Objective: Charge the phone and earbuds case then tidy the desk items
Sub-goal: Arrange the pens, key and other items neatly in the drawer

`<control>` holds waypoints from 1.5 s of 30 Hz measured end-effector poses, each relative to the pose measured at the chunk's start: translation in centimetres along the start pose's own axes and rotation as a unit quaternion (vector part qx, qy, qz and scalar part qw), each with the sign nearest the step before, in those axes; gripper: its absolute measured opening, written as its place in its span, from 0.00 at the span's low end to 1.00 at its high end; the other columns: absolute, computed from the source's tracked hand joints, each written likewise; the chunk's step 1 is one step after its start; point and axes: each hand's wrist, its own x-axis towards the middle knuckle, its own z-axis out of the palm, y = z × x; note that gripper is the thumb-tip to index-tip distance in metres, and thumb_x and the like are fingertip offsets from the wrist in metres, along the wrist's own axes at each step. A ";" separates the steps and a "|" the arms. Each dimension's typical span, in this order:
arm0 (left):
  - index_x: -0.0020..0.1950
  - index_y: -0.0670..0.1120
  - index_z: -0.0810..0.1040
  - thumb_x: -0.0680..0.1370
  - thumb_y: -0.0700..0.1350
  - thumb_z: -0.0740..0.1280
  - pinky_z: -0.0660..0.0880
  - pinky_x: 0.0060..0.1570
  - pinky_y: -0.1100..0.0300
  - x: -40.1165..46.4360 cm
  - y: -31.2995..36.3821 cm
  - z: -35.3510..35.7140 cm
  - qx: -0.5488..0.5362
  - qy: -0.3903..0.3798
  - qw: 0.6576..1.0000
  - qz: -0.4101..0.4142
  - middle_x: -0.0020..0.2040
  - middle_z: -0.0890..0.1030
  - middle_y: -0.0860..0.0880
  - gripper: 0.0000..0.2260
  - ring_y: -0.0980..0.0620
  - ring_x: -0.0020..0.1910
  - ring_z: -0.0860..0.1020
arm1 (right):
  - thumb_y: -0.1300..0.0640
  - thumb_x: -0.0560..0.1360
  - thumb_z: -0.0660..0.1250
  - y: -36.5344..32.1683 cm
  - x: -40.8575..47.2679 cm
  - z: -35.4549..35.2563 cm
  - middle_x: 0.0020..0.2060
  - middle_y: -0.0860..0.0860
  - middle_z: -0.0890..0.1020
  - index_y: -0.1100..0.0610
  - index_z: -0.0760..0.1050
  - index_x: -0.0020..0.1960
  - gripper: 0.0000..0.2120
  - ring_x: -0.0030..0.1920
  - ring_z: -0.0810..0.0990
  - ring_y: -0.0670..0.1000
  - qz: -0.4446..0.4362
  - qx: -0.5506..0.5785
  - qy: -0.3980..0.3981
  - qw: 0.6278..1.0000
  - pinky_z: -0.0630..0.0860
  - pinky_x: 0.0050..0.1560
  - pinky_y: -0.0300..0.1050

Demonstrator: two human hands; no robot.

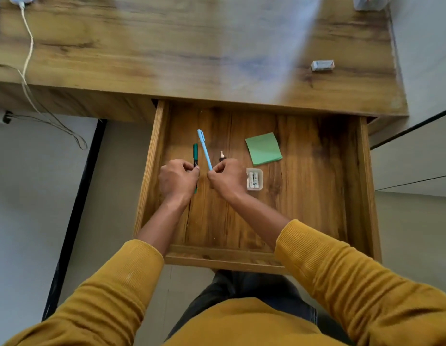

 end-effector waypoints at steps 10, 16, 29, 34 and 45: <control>0.48 0.46 0.89 0.77 0.49 0.78 0.83 0.49 0.54 -0.9 -2.3 1.5 0.038 -0.031 0.997 -0.066 0.44 0.88 0.46 0.07 0.47 0.45 0.85 | 0.59 0.76 0.73 3.1 -1.8 2.5 0.38 0.53 0.84 0.60 0.83 0.45 0.04 0.40 0.83 0.52 0.021 -0.077 -0.022 0.997 0.77 0.34 0.44; 0.50 0.45 0.88 0.77 0.49 0.78 0.83 0.47 0.54 -0.9 -3.2 1.9 0.033 -0.027 0.996 -0.075 0.44 0.87 0.47 0.08 0.48 0.45 0.85 | 0.57 0.77 0.74 3.8 -2.0 3.7 0.39 0.54 0.83 0.60 0.82 0.50 0.06 0.40 0.83 0.53 0.018 -0.101 -0.023 0.994 0.84 0.39 0.50; 0.51 0.45 0.87 0.78 0.47 0.78 0.76 0.35 0.67 -0.8 -3.7 2.0 0.003 -0.011 0.998 -0.061 0.42 0.86 0.50 0.07 0.54 0.39 0.84 | 0.57 0.80 0.73 3.0 -1.3 4.5 0.45 0.53 0.81 0.59 0.76 0.59 0.11 0.43 0.80 0.52 -0.077 -0.129 -0.038 0.988 0.72 0.34 0.42; 0.52 0.44 0.87 0.78 0.45 0.78 0.74 0.36 0.70 -0.7 -3.7 2.0 -0.002 -0.014 0.998 -0.057 0.43 0.86 0.50 0.06 0.55 0.40 0.84 | 0.59 0.79 0.74 3.0 -0.7 4.6 0.48 0.55 0.82 0.59 0.77 0.59 0.11 0.46 0.81 0.54 -0.082 -0.149 -0.042 0.985 0.73 0.39 0.45; 0.49 0.45 0.87 0.78 0.44 0.78 0.81 0.39 0.61 -0.6 -4.1 2.6 -0.012 -0.021 0.998 -0.058 0.41 0.85 0.50 0.04 0.55 0.39 0.84 | 0.57 0.77 0.74 2.9 -0.5 5.2 0.42 0.54 0.82 0.59 0.80 0.52 0.07 0.42 0.82 0.54 -0.064 -0.139 -0.042 0.987 0.81 0.38 0.48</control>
